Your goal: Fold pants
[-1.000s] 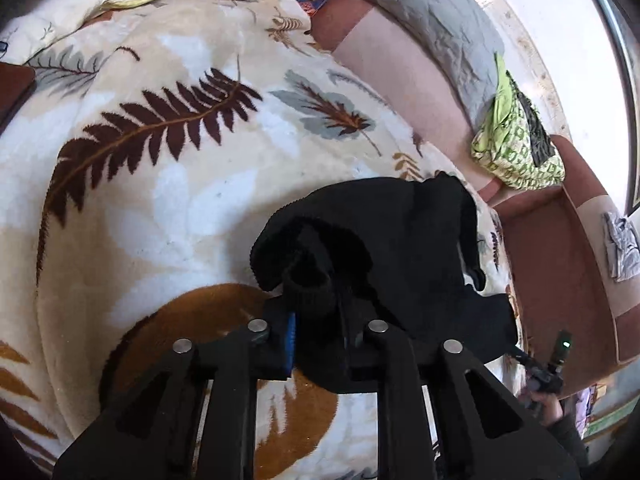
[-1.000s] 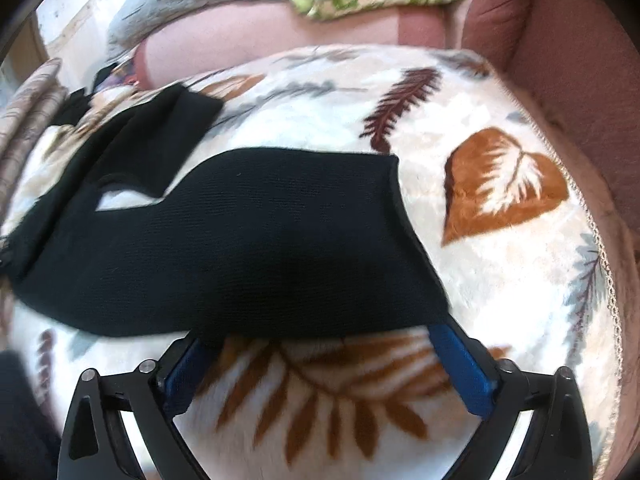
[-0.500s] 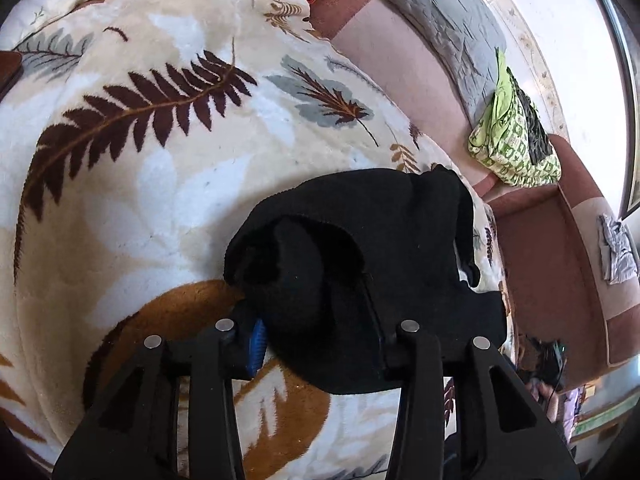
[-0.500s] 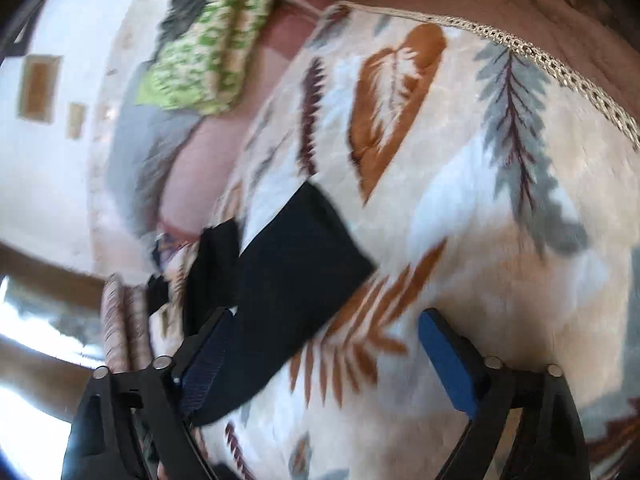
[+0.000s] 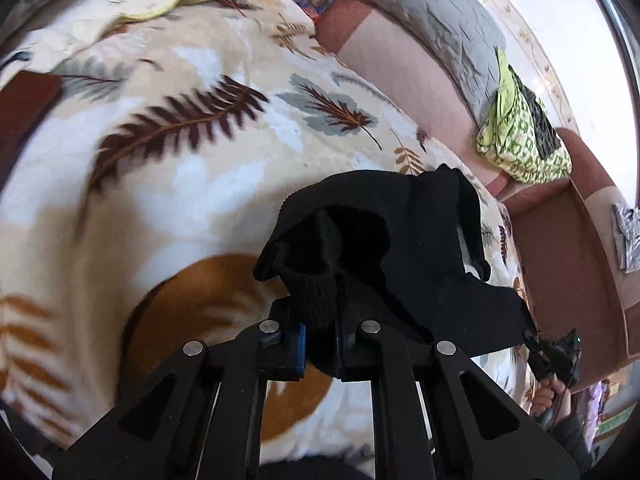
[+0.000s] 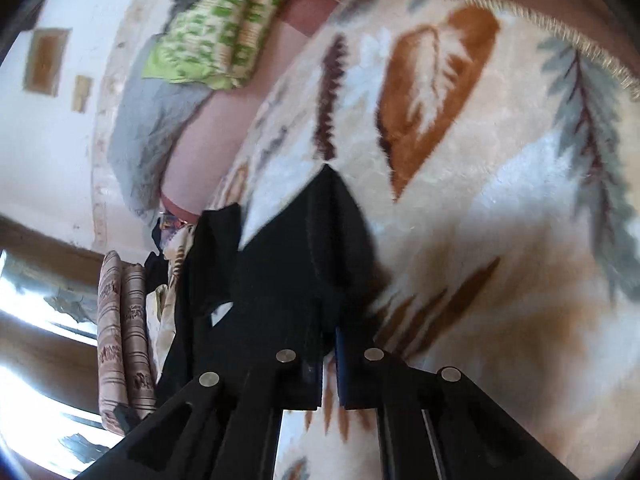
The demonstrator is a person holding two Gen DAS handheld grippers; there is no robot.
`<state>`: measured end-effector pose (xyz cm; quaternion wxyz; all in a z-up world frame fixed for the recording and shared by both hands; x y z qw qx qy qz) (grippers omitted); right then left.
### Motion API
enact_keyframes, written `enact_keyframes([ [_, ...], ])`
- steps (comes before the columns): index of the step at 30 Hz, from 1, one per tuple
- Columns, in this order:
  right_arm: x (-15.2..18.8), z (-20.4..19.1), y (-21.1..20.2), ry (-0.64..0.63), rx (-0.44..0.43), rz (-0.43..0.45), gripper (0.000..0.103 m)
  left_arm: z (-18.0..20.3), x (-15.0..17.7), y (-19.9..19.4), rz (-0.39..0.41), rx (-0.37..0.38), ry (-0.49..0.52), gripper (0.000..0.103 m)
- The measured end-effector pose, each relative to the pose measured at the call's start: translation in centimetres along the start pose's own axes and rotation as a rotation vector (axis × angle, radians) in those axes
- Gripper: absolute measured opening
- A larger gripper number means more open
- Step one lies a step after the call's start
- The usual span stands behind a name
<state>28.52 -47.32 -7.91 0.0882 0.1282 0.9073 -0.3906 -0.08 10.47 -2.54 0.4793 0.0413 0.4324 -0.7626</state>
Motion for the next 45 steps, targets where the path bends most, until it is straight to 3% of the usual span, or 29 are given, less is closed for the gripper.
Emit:
enact_keyframes([
  [6, 5.9, -2.3, -2.9, -0.064, -0.049, -0.075, 0.004, -2.3, 1.0, -6.3, 0.075, -0.022, -0.035, 0.008],
  [8, 8.3, -2.8, -2.7, -0.075, -0.065, -0.118, 0.004, -3.7, 1.0, -8.4, 0.095, -0.066, -0.028, 0.008],
  [10, 10.1, -2.9, -1.8, -0.08, -0.082, -0.158, 0.004, -5.7, 1.1, -8.8, 0.078, -0.116, -0.042, 0.008],
  [13, 11.3, -1.4, 0.1, -0.057, 0.0, -0.173, 0.004, -7.0, 1.7, -7.4, 0.012, -0.162, -0.044, 0.016],
  [14, 11.1, -0.6, 0.1, -0.012, -0.005, -0.154, 0.004, -6.9, 1.9, -7.5, 0.017, -0.193, -0.028, 0.024],
  [15, 11.0, 0.0, -0.4, 0.021, -0.007, -0.126, 0.004, -6.8, 2.0, -7.9, 0.031, -0.22, -0.011, 0.025],
  [17, 10.2, 0.8, -2.5, 0.023, 0.109, -0.02, 0.004, -6.5, 1.9, -9.0, 0.071, -0.254, 0.005, 0.029],
  [19, 9.3, 0.1, -3.9, -0.053, 0.236, 0.058, 0.006, -6.1, 1.8, -10.3, 0.123, -0.323, 0.034, 0.029],
  [21, 8.4, -2.3, -5.1, -0.211, 0.344, 0.142, 0.006, -5.2, 1.7, -11.9, 0.187, -0.346, 0.073, 0.029],
  [22, 8.4, -3.4, -5.6, -0.277, 0.353, 0.171, 0.006, -4.3, 1.8, -12.6, 0.21, -0.32, 0.097, 0.03],
  [24, 8.6, -7.2, -5.8, -0.496, 0.373, 0.246, 0.006, -2.0, 2.4, -12.5, 0.188, -0.207, 0.171, 0.046],
  [25, 8.8, -8.5, -5.7, -0.57, 0.373, 0.263, 0.008, -0.4, 3.1, -11.2, 0.101, -0.081, 0.212, 0.054],
  [27, 9.3, -12.4, -4.3, -0.779, 0.352, 0.271, 0.019, 0.8, 4.3, -8.4, -0.064, 0.1, 0.196, 0.053],
  [28, 9.5, -13.7, -3.4, -0.832, 0.345, 0.267, 0.037, 0.9, 4.9, -6.9, -0.132, 0.151, 0.169, 0.053],
  [29, 9.6, -15.3, -2.5, -0.895, 0.342, 0.269, 0.049, 0.5, 5.1, -5.7, -0.156, 0.152, 0.138, 0.053],
  [34, 10.1, -19.3, -0.2, -0.995, 0.302, 0.248, 0.049, -2.7, 5.1, -2.9, -0.213, 0.261, -0.095, 0.053],
  [38, 10.9, -20.0, 0.8, -1.019, 0.293, 0.216, 0.049, -5.0, 5.3, -3.1, -0.201, 0.367, -0.311, 0.053],
  [40, 11.2, -19.9, 1.3, -1.019, 0.297, 0.2, 0.049, -6.3, 5.3, -3.4, -0.188, 0.372, -0.402, 0.053],
  [45, 11.7, -19.5, 1.7, -1.016, 0.294, 0.18, 0.049, -6.4, 5.1, -4.5, -0.173, 0.31, -0.399, 0.053],
])
Point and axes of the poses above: each gripper's, at about its wrist camera, not at the fingertips, and y roughly the way its jaws point, z to its right, x to its underside, the point moved 3 cm from there along y, roughly the way its jaws point, and after that the axes turned 10 degrees about x, right-handed, at the moved point
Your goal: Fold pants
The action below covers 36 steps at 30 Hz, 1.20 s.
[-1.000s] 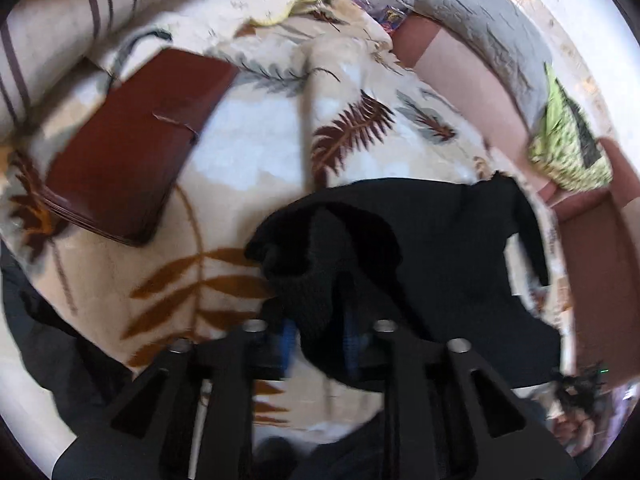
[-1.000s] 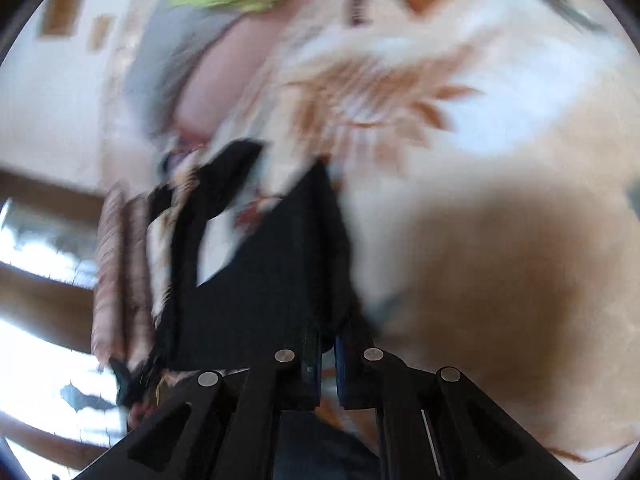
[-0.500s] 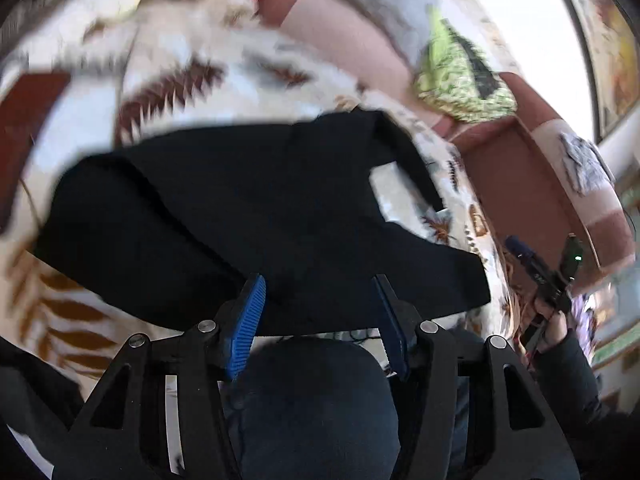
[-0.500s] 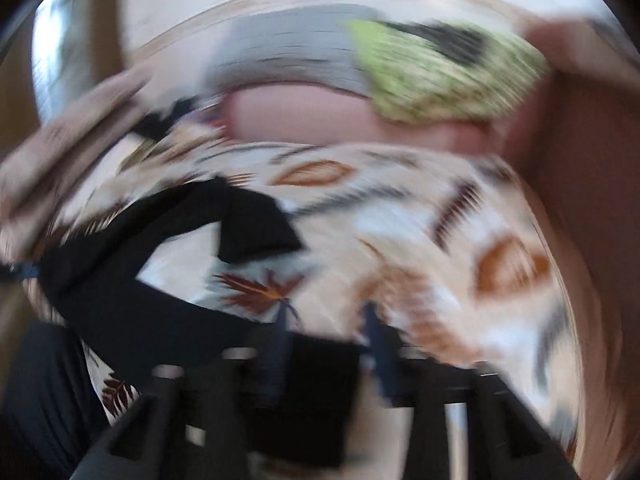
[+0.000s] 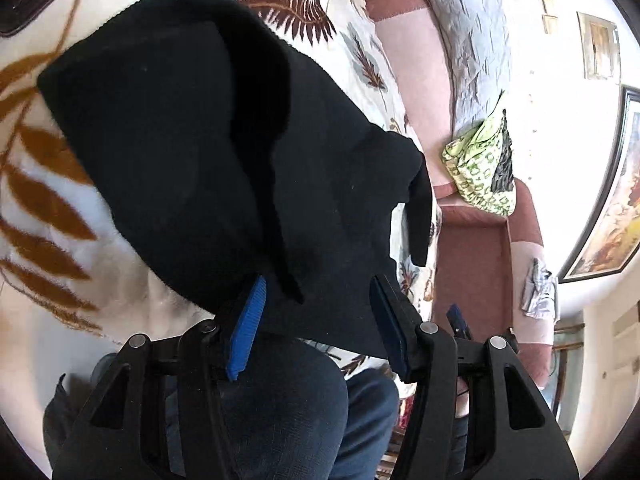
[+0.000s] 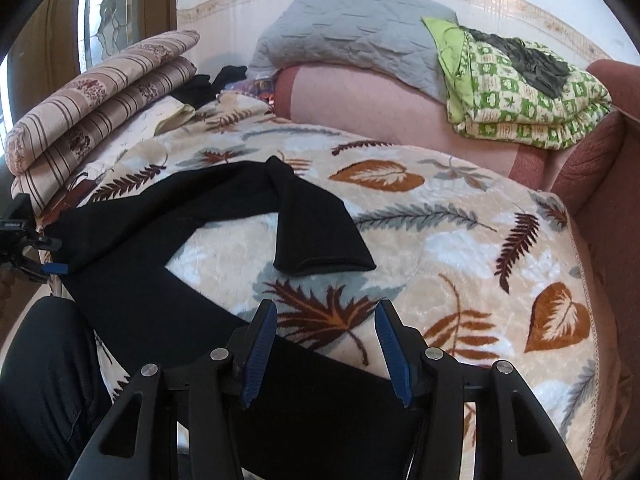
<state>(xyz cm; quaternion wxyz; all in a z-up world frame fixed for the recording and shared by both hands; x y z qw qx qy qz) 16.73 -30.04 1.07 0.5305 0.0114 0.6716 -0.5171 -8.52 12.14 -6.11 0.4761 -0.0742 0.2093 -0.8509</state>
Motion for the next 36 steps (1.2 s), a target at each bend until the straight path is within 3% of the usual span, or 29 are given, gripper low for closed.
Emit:
enact_keyframes([
  [6, -0.4, 0.0, 1.3, -0.009, 0.024, -0.012, 0.049, 1.3, -0.2, 2.3, -0.011, 0.026, 0.022, 0.053],
  [10, -2.1, 0.0, 3.5, -0.111, -0.002, 0.005, 0.049, 1.6, 0.4, 2.4, 0.025, 0.027, 0.033, 0.051],
  [12, -2.9, -0.7, 5.0, -0.171, -0.068, 0.025, 0.049, 1.4, 0.5, 2.5, 0.039, 0.026, 0.027, 0.041],
  [14, -3.6, -1.7, 6.4, -0.235, -0.1, 0.03, 0.049, 1.4, 0.2, 3.0, 0.044, 0.02, 0.017, 0.019],
  [17, -4.7, -4.1, 8.5, -0.325, -0.125, 0.01, 0.049, 1.9, 0.0, 2.8, 0.06, 0.023, 0.029, 0.006],
  [19, -4.8, -6.0, 10.0, -0.416, -0.098, -0.008, 0.049, 2.8, -0.3, 2.4, 0.081, 0.033, 0.053, 0.005],
  [21, -3.9, -7.3, 13.3, -0.547, 0.069, -0.101, 0.049, 4.0, -0.6, 2.4, 0.085, 0.034, 0.088, 0.005],
  [22, -3.7, -7.1, 14.2, -0.544, 0.101, -0.144, 0.036, 4.6, -0.7, 2.3, 0.091, 0.028, 0.112, 0.004],
  [23, -3.7, -6.4, 14.8, -0.483, 0.091, -0.192, 0.004, 5.2, -0.9, 2.3, 0.094, 0.028, 0.129, 0.004],
  [24, -4.1, -5.7, 14.6, -0.407, 0.071, -0.193, 0.004, 5.7, -1.2, 2.3, 0.099, 0.029, 0.146, 0.004],
  [28, -6.7, -2.4, 8.4, -0.228, 0.091, -0.057, 0.004, 7.8, -3.0, 0.8, 0.161, 0.034, 0.209, 0.004],
  [32, -8.5, 0.8, 1.3, -0.168, 0.098, -0.003, 0.004, 9.7, -6.0, -2.5, 0.254, 0.076, 0.236, 0.004],
  [36, -8.7, 2.2, -4.5, -0.156, 0.065, -0.009, 0.004, 10.2, -8.7, -5.9, 0.33, 0.097, 0.238, 0.004],
])
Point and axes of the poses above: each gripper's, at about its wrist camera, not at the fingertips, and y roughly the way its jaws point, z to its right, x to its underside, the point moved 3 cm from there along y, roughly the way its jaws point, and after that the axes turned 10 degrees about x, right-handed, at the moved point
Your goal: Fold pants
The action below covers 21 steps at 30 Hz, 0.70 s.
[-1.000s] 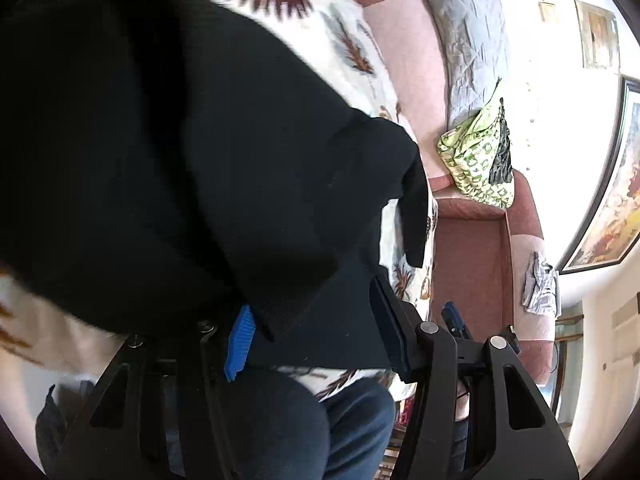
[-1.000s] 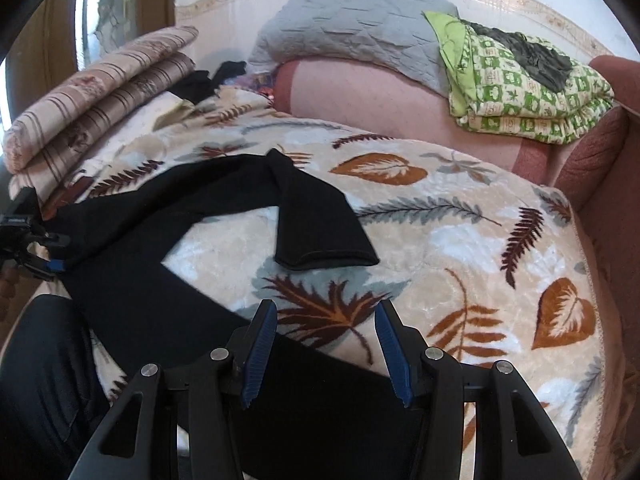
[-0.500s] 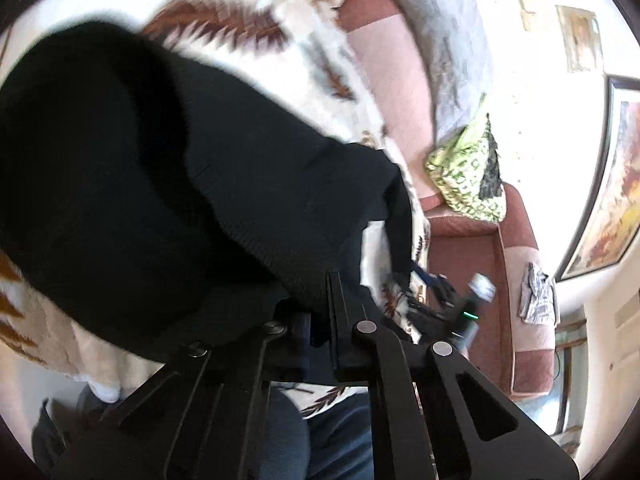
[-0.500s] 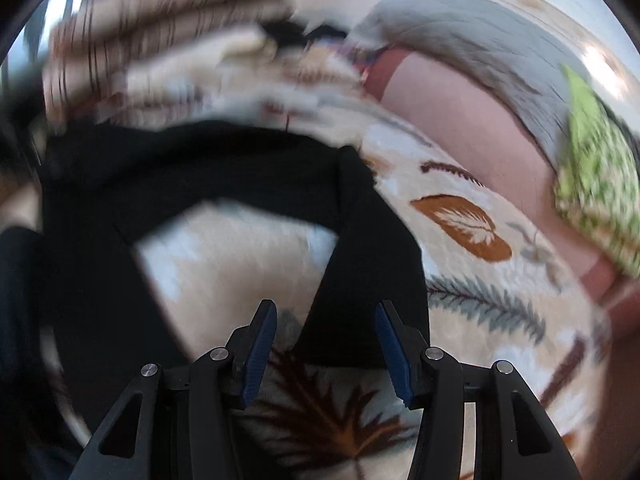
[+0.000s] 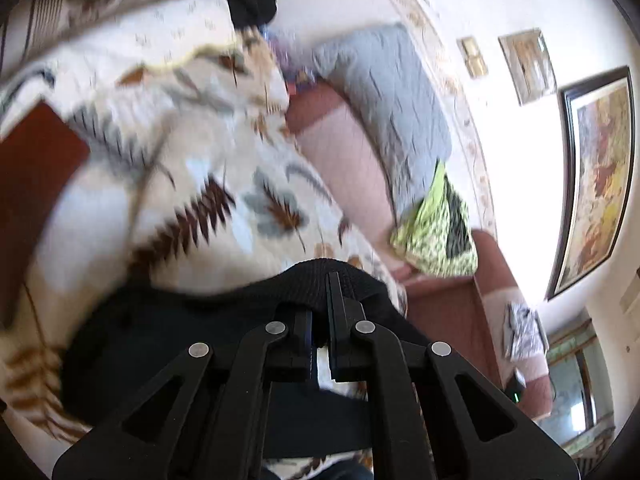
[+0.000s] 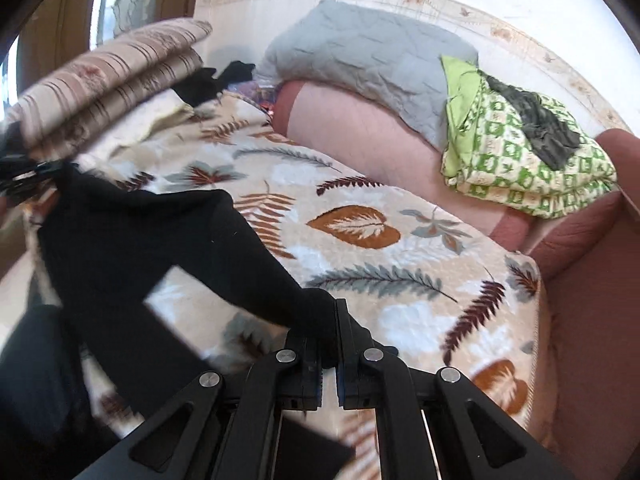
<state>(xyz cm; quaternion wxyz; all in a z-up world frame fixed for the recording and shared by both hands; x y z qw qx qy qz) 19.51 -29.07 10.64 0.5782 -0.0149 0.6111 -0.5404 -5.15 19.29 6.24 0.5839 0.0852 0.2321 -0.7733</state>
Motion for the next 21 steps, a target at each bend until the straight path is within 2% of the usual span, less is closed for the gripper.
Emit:
enact_keyframes([
  [3, 1.1, 0.6, -2.4, 0.05, -0.04, -0.016, 0.004, -0.8, -1.8, -0.4, 0.029, -0.01, -0.009, 0.004],
  [6, 2.1, 2.2, -2.0, 0.153, -0.085, -0.029, 0.004, -1.8, -2.9, 1.2, 0.016, -0.056, 0.016, 0.004],
  [12, 3.8, 5.1, 5.9, 0.369, -0.169, -0.169, 0.004, -4.4, -4.8, 6.0, -0.026, -0.153, 0.05, 0.004],
  [15, 4.0, 5.8, 9.3, 0.441, -0.194, -0.207, 0.004, -5.9, -5.6, 8.5, -0.043, -0.196, 0.047, 0.004],
  [19, 3.5, 6.6, 13.8, 0.479, -0.135, -0.246, 0.004, -6.9, -6.0, 11.0, -0.053, -0.23, 0.064, 0.004],
  [21, 2.8, 7.3, 15.8, 0.465, -0.073, -0.228, 0.004, -7.3, -6.1, 12.1, -0.057, -0.267, 0.083, 0.005],
])
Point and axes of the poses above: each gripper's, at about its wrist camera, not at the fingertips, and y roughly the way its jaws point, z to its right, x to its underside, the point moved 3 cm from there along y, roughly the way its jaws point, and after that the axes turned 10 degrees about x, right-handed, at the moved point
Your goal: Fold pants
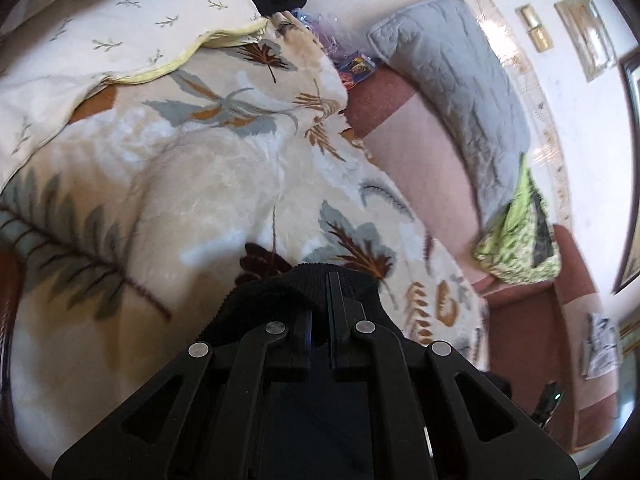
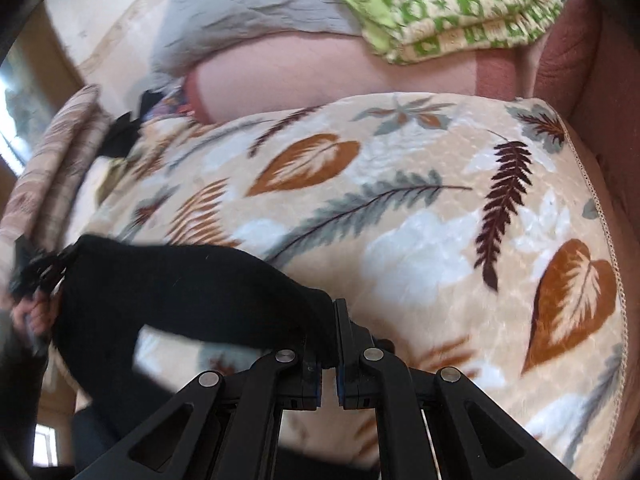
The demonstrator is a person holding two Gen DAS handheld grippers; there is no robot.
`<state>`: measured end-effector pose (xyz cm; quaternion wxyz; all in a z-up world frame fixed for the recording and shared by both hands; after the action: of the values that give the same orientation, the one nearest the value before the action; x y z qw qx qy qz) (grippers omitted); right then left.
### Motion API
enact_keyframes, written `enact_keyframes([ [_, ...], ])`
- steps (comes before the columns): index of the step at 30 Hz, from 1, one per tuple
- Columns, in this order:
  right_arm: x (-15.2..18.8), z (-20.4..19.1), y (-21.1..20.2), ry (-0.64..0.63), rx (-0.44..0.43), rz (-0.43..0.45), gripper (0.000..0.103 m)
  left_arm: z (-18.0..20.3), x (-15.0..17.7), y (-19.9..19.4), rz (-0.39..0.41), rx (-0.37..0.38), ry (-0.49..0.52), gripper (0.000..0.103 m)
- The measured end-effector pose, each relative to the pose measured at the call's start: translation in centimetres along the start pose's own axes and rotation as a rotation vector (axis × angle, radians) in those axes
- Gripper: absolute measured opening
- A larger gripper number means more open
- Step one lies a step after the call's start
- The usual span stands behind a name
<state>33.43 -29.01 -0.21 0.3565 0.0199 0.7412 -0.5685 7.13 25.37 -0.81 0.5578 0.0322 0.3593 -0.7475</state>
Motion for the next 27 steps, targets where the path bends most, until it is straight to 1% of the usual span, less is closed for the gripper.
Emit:
enact_keyframes([
  [1, -0.7, 0.2, 0.9, -0.018, 0.064, 0.021, 0.007, -0.2, -0.1, 0.6, -0.003, -0.032, 0.001, 0.005],
  [2, -1.2, 0.4, 1.7, -0.041, 0.16, 0.035, 0.013, -0.4, -0.2, 1.0, -0.013, -0.051, -0.009, 0.005],
  [3, -1.6, 0.5, 2.0, -0.058, 0.226, 0.047, 0.013, -0.5, -0.3, 1.3, -0.021, -0.058, -0.013, 0.005],
  [4, -1.9, 0.6, 1.7, -0.073, 0.262, 0.087, 0.013, -0.5, -0.3, 1.3, -0.025, -0.064, -0.006, 0.005],
  [5, -2.0, 0.8, 1.3, -0.071, 0.264, 0.112, 0.015, -0.4, -0.2, 1.1, -0.025, -0.068, 0.009, 0.005],
  [6, -2.0, 1.0, 0.9, -0.059, 0.25, 0.125, 0.016, -0.2, -0.1, 0.9, -0.023, -0.063, 0.02, 0.005],
  [7, -1.7, 1.2, 0.3, -0.038, 0.199, 0.123, 0.02, 0.0, 0.0, 0.5, -0.019, -0.055, 0.031, 0.013],
  [8, -1.4, 1.3, 0.2, -0.03, 0.162, 0.113, 0.024, 0.3, 0.1, 0.0, -0.008, -0.043, 0.04, 0.029],
  [9, -0.9, 1.6, -0.1, -0.02, 0.122, 0.09, 0.025, 0.6, 0.1, -0.6, 0.005, -0.03, 0.047, 0.039],
  [10, -0.3, 1.8, -0.5, -0.006, 0.096, 0.073, 0.025, 0.9, 0.2, -1.2, 0.019, -0.009, 0.052, 0.053],
  [11, 0.4, 2.0, -1.2, 0.008, 0.067, 0.074, 0.025, 1.3, 0.3, -1.9, 0.028, 0.005, 0.06, 0.06],
  [12, 1.1, 2.0, -2.0, 0.02, 0.041, 0.081, 0.025, 1.6, 0.3, -2.4, 0.033, -0.003, 0.075, 0.06],
  [13, 2.0, 1.8, -3.1, 0.022, 0.022, 0.098, 0.025, 2.0, 0.3, -2.9, 0.036, -0.042, 0.101, 0.061],
  [15, 3.7, 0.6, -5.0, 0.008, -0.009, 0.133, 0.025, 3.0, 0.3, -3.9, 0.05, -0.149, 0.174, 0.061],
  [17, 5.6, -1.3, -6.9, 0.0, -0.052, 0.173, 0.025, 4.2, 0.6, -5.3, 0.088, -0.253, 0.246, 0.061],
  [18, 6.6, -2.3, -7.7, -0.003, -0.08, 0.192, 0.025, 4.7, 0.8, -6.0, 0.111, -0.277, 0.26, 0.061],
  [19, 8.1, -4.1, -8.7, -0.013, -0.128, 0.216, 0.027, 5.3, 1.2, -6.8, 0.133, -0.279, 0.271, 0.061],
  [21, 10.2, -6.8, -9.6, -0.039, -0.173, 0.244, 0.028, 6.4, 2.0, -8.0, 0.159, -0.284, 0.298, 0.061],
  [22, 11.5, -8.3, -9.7, -0.057, -0.191, 0.253, 0.029, 7.3, 2.7, -8.7, 0.176, -0.309, 0.332, 0.061],
  [25, 15.2, -12.5, -9.2, -0.105, -0.262, 0.231, 0.03, 8.7, 4.2, -9.6, 0.188, -0.395, 0.402, 0.061],
  [27, 17.7, -14.7, -7.3, -0.105, -0.334, 0.149, 0.03, 9.7, 5.7, -9.9, 0.186, -0.474, 0.456, 0.061],
])
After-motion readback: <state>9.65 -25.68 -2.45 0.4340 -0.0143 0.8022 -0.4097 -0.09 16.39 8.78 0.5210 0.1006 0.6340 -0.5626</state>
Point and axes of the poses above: each gripper's, at about its wrist camera, not at the fingertips, and y roughly the way its jaws point, z to its right, x to its underside, the point moved 3 cm from there along y, roughly the way its jaws point, and after that the axes turned 10 degrees about x, right-handed, at the moved point
